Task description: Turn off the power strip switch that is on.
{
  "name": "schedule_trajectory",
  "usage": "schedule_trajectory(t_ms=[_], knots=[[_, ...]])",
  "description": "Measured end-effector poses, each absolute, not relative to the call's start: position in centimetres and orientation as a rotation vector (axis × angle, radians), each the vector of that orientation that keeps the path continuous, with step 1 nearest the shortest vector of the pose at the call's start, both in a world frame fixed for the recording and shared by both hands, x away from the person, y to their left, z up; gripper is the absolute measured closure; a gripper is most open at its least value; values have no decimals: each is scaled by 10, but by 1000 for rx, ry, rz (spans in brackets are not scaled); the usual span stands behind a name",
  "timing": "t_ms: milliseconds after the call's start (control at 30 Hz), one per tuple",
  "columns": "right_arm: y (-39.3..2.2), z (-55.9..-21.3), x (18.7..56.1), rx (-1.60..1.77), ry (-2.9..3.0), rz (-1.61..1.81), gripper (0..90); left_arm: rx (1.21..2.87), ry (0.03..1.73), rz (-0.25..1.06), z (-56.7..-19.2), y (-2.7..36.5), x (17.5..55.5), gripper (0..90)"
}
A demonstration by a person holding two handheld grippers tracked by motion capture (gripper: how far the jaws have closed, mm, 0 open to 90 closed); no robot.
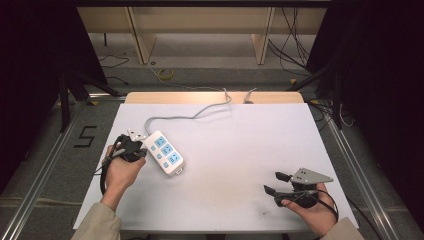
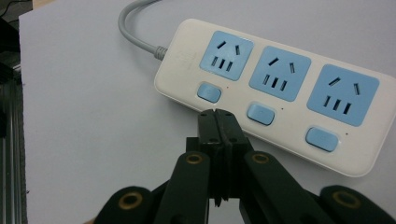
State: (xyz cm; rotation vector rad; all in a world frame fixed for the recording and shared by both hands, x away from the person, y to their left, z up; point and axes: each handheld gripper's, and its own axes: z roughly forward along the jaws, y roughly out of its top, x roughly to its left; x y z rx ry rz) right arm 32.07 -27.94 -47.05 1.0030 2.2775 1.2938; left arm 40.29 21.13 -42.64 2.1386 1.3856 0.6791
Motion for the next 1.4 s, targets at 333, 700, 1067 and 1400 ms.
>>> schedule_trajectory(t_ms=[333,700,1067,1400], knots=[[-279,-471,320,1004,2276,1296,345,2137,1390,671,-426,212,408,897],[-279,-470,320,1002,2279,1297,344,2140,1390,671,-425,210,413,897],[-279,-471,320,1003,2279,1293,344,2154,1387,675,-424,207,418,897],[-279,-471,320,999,2287,1284,344,2149,1400,663,-425,209,421,898]])
